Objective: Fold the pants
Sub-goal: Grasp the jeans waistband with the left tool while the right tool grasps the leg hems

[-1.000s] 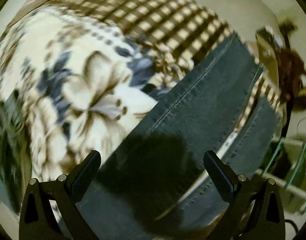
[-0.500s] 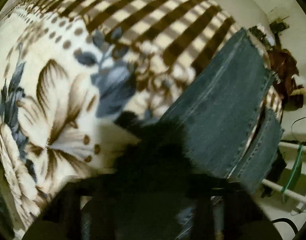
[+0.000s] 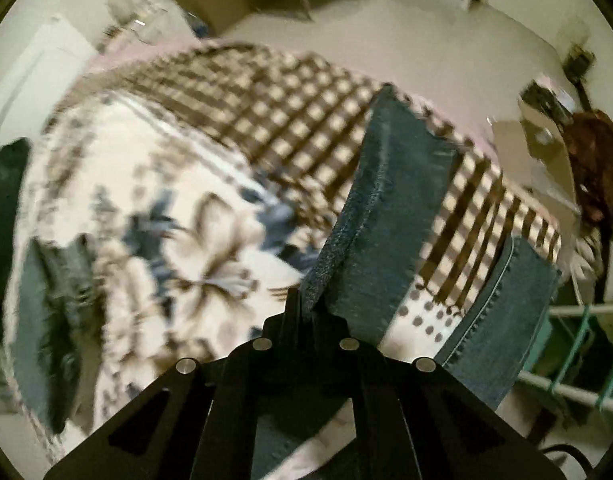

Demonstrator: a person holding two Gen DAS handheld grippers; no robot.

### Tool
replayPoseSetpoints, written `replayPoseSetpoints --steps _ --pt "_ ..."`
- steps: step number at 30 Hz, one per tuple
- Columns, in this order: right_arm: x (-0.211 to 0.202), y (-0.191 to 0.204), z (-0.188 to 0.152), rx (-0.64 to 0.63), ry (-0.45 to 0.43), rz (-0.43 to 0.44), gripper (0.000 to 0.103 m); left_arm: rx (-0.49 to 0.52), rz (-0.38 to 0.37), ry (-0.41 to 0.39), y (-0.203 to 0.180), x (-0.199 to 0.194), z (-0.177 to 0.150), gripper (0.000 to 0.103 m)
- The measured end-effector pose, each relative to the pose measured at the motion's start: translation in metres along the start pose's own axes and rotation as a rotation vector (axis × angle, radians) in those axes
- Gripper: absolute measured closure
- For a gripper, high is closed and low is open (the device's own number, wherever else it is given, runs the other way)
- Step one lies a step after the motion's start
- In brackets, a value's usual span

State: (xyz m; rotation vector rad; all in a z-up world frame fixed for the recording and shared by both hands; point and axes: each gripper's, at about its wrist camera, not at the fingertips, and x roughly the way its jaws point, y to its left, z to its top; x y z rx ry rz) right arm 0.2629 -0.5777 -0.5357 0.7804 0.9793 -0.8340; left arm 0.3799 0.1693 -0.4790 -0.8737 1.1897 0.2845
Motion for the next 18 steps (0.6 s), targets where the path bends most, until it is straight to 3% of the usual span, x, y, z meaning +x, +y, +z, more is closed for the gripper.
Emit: replayPoseSetpoints --steps 2,7,10,18 --pt "-0.028 0.009 0.004 -0.025 -0.054 0.047 0.098 0.008 -0.076 -0.021 -0.001 -0.018 -0.004 0.095" --pt "-0.068 -0.026 -0.014 -0.029 -0.124 0.126 0.098 0.065 -0.207 -0.084 0.034 -0.059 -0.033 0.095" --pt "-0.065 -0.071 -0.046 -0.014 -0.102 0.103 0.098 0.082 -0.17 -0.067 0.073 -0.048 -0.057 0.095" --pt "-0.019 -0.167 -0.124 0.052 0.04 -0.035 0.098 -0.025 0.013 0.065 0.192 0.018 -0.106 0.096"
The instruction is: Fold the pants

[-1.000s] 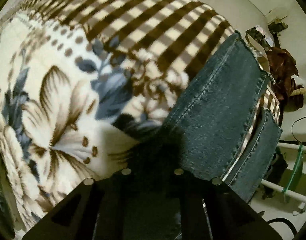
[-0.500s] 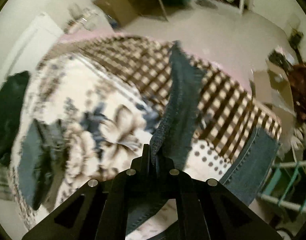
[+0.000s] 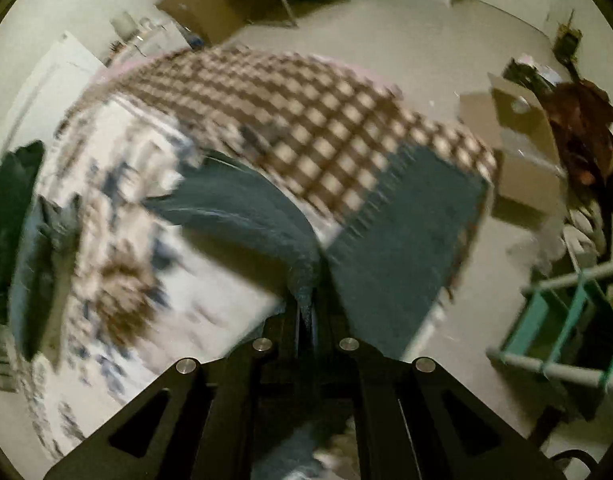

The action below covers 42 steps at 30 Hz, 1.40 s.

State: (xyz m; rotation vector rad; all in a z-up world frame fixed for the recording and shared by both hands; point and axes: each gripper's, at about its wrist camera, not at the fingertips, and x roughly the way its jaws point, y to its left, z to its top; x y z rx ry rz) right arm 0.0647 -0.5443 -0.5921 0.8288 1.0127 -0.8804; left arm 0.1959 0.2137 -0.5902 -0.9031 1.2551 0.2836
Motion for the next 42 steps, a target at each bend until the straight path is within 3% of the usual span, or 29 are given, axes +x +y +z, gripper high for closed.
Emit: replayPoseSetpoints --steps 4,7,9,10,11,13,14,15,20,23,26,27,28,29,30,33,37,38,40,42 --pt "0.026 -0.021 -0.01 -0.033 0.067 -0.046 0.098 0.02 0.016 0.006 0.006 0.009 -0.007 0.095" --pt "0.045 -0.03 -0.013 -0.086 0.183 -0.085 0.093 0.062 0.066 0.008 -0.004 0.0 -0.014 0.095" --pt "0.044 -0.032 -0.015 -0.134 0.212 -0.119 0.073 0.109 0.117 -0.003 -0.013 -0.01 -0.022 0.095" --pt "0.04 -0.032 -0.015 -0.155 0.215 -0.124 0.055 0.135 0.128 -0.013 -0.017 -0.014 -0.026 0.094" --pt "0.033 -0.03 -0.017 -0.194 0.215 -0.119 0.04 0.165 0.138 -0.026 -0.019 -0.018 -0.029 0.091" --pt "0.018 -0.021 -0.023 -0.303 0.185 -0.122 0.031 0.247 0.192 -0.054 -0.028 -0.023 -0.042 0.065" --pt "0.011 -0.016 -0.026 -0.36 0.163 -0.13 0.031 0.279 0.211 -0.064 -0.032 -0.024 -0.047 0.036" --pt "0.005 -0.007 -0.029 -0.426 0.131 -0.136 0.031 0.309 0.219 -0.072 -0.038 -0.023 -0.052 0.021" --pt "0.014 0.057 -0.022 -0.679 -0.016 -0.178 0.024 0.402 0.24 -0.042 -0.068 -0.006 -0.076 0.02" --pt "0.048 0.098 -0.007 -0.792 -0.007 -0.183 0.018 0.431 0.236 -0.028 -0.09 0.007 -0.09 0.02" --pt "0.075 0.113 0.002 -0.864 0.004 -0.256 0.018 0.46 0.241 -0.022 -0.11 0.014 -0.101 0.02" --pt "0.079 0.11 0.008 -0.863 0.011 -0.273 0.022 0.468 0.24 -0.016 -0.115 0.017 -0.106 0.02" --pt "0.079 0.101 0.018 -0.832 0.006 -0.305 0.033 0.471 0.238 -0.003 -0.119 0.021 -0.11 0.02" --pt "0.078 0.088 0.031 -0.755 -0.009 -0.346 0.079 0.467 0.236 0.015 -0.122 0.024 -0.114 0.02" --pt "0.072 0.07 0.044 -0.65 -0.021 -0.361 0.101 0.461 0.231 0.031 -0.124 0.027 -0.117 0.02" --pt "0.049 -0.004 0.097 -0.315 -0.05 -0.317 0.102 0.458 0.228 0.068 -0.129 0.036 -0.131 0.02" --pt "0.051 -0.1 0.133 -0.014 0.065 -0.263 0.102 0.459 0.227 0.092 -0.137 0.042 -0.145 0.02" --pt "0.05 -0.115 0.138 0.035 0.104 -0.204 0.102 0.457 0.227 0.097 -0.138 0.043 -0.149 0.02" --pt "0.041 -0.109 0.139 -0.027 0.105 -0.12 0.1 0.471 0.242 0.097 -0.145 0.044 -0.158 0.02" --pt "0.028 -0.068 0.129 -0.242 0.063 -0.114 0.076 0.509 0.28 0.08 -0.155 0.046 -0.166 0.02"
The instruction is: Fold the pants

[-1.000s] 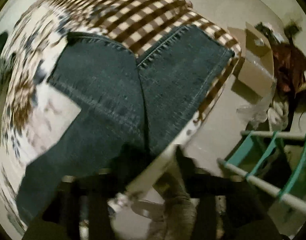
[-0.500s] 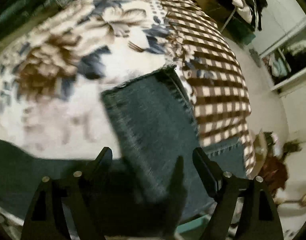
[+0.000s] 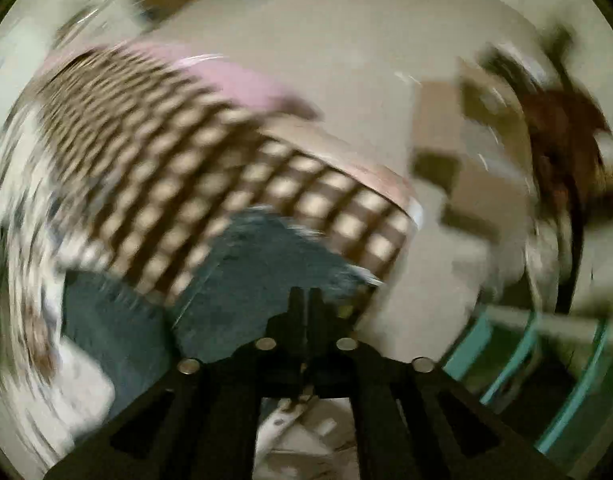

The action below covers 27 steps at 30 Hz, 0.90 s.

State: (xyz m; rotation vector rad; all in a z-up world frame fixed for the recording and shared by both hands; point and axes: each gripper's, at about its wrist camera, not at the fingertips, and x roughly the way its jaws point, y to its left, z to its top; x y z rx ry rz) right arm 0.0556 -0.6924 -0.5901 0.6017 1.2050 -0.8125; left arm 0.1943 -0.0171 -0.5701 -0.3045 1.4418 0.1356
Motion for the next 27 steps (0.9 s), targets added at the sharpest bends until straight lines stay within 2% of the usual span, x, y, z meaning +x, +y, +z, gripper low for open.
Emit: replayPoseSetpoints --steps 1,2,4,7,8,9,11,12,13,14,15,16,17,19,22,23,24,25,27 --pt "-0.006 0.026 -0.004 -0.099 -0.021 0.025 0.047 0.03 0.037 -0.013 -0.008 -0.002 -0.002 0.02" --pt "-0.008 0.045 -0.01 -0.159 -0.028 0.036 0.031 0.07 0.1 -0.028 -0.018 -0.003 -0.004 0.02" --pt "-0.009 0.107 -0.023 -0.354 -0.051 0.034 0.03 0.135 0.183 -0.055 -0.036 -0.004 -0.007 0.02" --pt "0.005 0.188 -0.052 -0.573 -0.101 -0.022 0.03 0.176 0.195 -0.072 -0.058 -0.005 -0.007 0.02" --pt "0.012 0.202 -0.061 -0.614 -0.093 -0.033 0.028 0.175 0.19 -0.074 -0.062 -0.005 -0.009 0.02" --pt "0.027 0.222 -0.07 -0.661 -0.065 -0.062 0.02 0.175 0.186 -0.072 -0.066 -0.004 -0.008 0.02" --pt "0.051 0.246 -0.079 -0.721 -0.004 -0.113 0.018 0.172 0.175 -0.07 -0.071 -0.005 -0.01 0.02" --pt "0.06 0.251 -0.079 -0.734 0.003 -0.161 0.019 0.17 0.169 -0.07 -0.072 -0.005 -0.011 0.02" --pt "0.062 0.251 -0.077 -0.728 0.004 -0.173 0.019 0.169 0.167 -0.067 -0.074 -0.005 -0.011 0.02" --pt "0.059 0.245 -0.071 -0.699 -0.009 -0.157 0.029 0.168 0.163 -0.063 -0.074 -0.006 -0.013 0.02" --pt "0.05 0.234 -0.064 -0.655 -0.039 -0.156 0.044 0.167 0.16 -0.056 -0.073 -0.007 -0.014 0.02" --pt "0.041 0.22 -0.056 -0.602 -0.072 -0.164 0.081 0.165 0.154 -0.047 -0.073 -0.006 -0.016 0.02" --pt "0.029 0.196 -0.045 -0.524 -0.097 -0.174 0.093 0.163 0.149 -0.038 -0.072 -0.005 -0.02 0.02" --pt "0.015 0.149 -0.027 -0.376 -0.102 -0.16 0.096 0.158 0.139 -0.014 -0.069 -0.003 -0.026 0.02" --pt "0.006 0.058 -0.001 -0.139 -0.052 -0.177 0.096 0.143 0.13 0.017 -0.061 -0.001 -0.032 0.02" --pt "0.012 0.021 0.004 -0.044 -0.007 -0.152 0.096 0.135 0.126 0.027 -0.058 0.0 -0.035 0.02" --pt "0.017 0.0 0.008 0.018 0.037 -0.13 0.096 0.129 0.123 0.034 -0.055 0.0 -0.037 0.02" --pt "0.027 -0.026 0.009 0.098 0.106 -0.079 0.096 0.123 0.122 0.044 -0.053 0.001 -0.039 0.02" --pt "0.037 -0.061 0.003 0.223 0.191 0.021 0.092 0.112 0.112 0.062 -0.051 0.003 -0.043 0.02"
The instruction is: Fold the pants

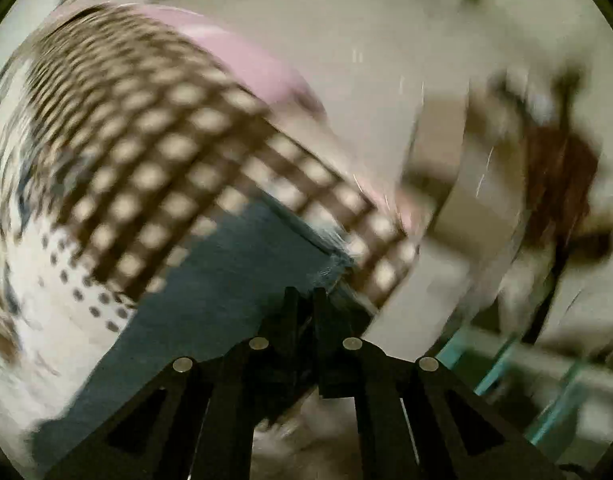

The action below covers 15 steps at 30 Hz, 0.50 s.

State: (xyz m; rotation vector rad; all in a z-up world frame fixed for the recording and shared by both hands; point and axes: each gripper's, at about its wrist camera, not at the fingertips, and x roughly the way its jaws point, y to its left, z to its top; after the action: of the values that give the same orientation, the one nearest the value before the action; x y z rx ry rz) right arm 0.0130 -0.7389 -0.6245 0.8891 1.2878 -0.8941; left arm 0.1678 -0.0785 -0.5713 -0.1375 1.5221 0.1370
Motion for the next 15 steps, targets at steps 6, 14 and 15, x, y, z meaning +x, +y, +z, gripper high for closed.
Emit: replayPoseSetpoints --steps 6,14,15 --pt "-0.017 -0.036 -0.034 0.137 -0.005 0.195 0.063 -0.025 -0.02 0.018 0.004 0.003 -0.001 0.02" --pt "0.014 0.076 -0.171 -0.043 0.328 0.411 0.063 -0.202 -0.059 -0.029 0.052 -0.011 -0.002 0.02" --pt "0.023 0.094 -0.197 -0.07 0.376 0.433 0.063 -0.223 -0.056 -0.038 0.061 -0.013 -0.002 0.02"
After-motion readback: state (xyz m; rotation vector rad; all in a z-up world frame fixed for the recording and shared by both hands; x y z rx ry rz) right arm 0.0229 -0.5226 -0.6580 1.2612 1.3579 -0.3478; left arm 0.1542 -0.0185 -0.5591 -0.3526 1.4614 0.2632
